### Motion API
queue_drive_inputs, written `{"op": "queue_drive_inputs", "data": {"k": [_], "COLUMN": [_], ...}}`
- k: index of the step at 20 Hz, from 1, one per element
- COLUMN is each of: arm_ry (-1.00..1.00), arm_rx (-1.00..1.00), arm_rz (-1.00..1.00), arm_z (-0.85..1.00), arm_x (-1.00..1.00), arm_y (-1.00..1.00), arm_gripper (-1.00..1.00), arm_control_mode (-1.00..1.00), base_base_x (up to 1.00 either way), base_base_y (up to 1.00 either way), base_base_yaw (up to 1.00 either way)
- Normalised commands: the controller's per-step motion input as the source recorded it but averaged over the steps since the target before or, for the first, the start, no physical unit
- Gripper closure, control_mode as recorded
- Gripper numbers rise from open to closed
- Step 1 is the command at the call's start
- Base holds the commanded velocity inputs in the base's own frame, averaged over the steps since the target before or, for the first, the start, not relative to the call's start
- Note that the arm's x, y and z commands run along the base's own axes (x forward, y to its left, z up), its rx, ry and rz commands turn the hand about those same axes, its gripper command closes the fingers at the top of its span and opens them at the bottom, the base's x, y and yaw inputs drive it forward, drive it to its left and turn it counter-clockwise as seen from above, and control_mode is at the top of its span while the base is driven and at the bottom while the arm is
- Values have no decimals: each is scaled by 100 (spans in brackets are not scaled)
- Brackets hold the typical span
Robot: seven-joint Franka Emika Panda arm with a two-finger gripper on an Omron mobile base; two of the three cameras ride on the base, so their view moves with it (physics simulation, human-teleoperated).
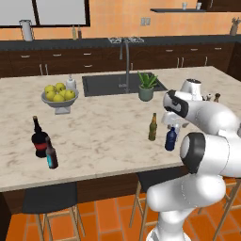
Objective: Move the plastic bottles in the middle to the plastics group, and the glass bottles in the middle to the glass group.
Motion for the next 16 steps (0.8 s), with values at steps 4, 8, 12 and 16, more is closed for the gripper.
{"op": "queue_drive_inputs", "data": {"k": [4,8,12,16], "arm_ry": [4,1,2,0], "arm_rx": [0,0,0,0], "arm_rz": [-15,-14,-13,-10], "arm_z": [-25,-23,-21,-29], "arm_x": [29,31,0,2], "arm_y": [3,2,0,0], "arm_gripper": [-100,-100,-100,-100], "arm_control_mode": [-100,-100,-100,-100], "base_base_x": [0,0,0,0], "base_base_y": [0,0,0,0], "base_base_yaw": [0,0,0,0]}}
